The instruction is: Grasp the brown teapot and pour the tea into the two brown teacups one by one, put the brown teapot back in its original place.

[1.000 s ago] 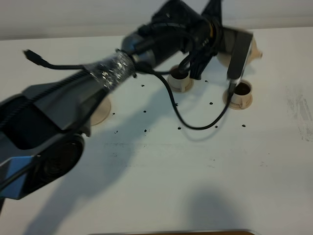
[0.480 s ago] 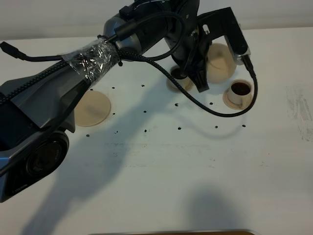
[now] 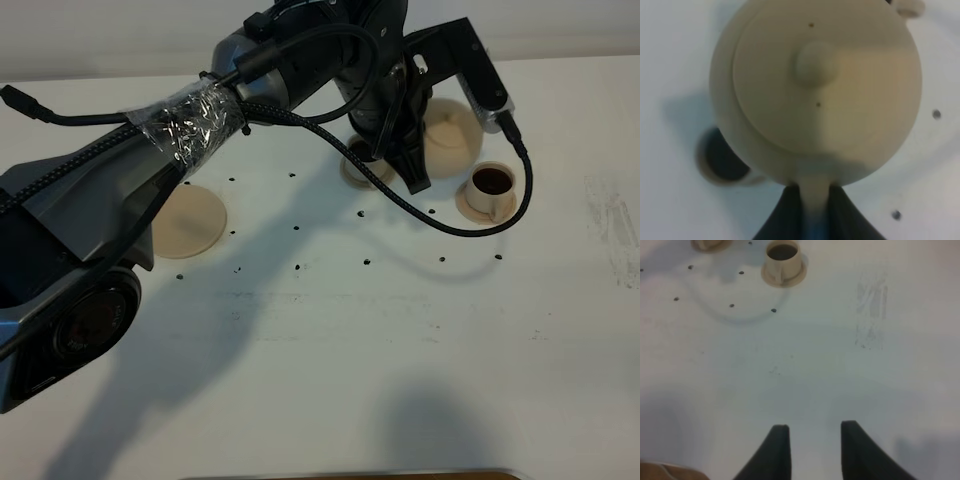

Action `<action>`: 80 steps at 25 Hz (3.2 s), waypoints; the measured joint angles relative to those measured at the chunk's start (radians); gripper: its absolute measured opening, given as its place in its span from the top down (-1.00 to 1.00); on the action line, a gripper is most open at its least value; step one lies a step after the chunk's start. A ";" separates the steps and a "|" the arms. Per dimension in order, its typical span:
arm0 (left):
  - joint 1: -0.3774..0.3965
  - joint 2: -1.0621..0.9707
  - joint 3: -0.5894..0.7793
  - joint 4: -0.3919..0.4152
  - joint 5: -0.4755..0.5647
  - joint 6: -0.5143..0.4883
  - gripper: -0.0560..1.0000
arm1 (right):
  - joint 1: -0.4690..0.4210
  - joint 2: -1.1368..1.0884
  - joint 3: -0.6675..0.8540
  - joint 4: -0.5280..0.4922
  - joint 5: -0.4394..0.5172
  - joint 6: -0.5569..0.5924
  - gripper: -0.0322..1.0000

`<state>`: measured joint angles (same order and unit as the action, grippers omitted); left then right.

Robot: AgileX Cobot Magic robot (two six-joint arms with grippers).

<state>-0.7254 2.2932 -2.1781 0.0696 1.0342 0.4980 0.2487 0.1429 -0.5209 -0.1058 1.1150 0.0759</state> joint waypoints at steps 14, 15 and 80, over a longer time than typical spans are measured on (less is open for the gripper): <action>0.000 0.000 0.000 -0.083 0.105 -0.184 0.59 | 0.000 0.000 0.000 0.000 0.000 0.000 0.47; 0.000 0.000 0.000 -0.076 0.110 -0.207 0.59 | 0.000 0.000 0.000 0.000 0.000 0.000 0.47; 0.058 -0.166 0.358 -0.078 -0.189 -0.314 0.59 | 0.000 0.000 0.000 0.000 0.000 0.000 0.47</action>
<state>-0.6678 2.1271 -1.8205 -0.0087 0.8453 0.1840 0.2487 0.1429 -0.5209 -0.1058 1.1150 0.0759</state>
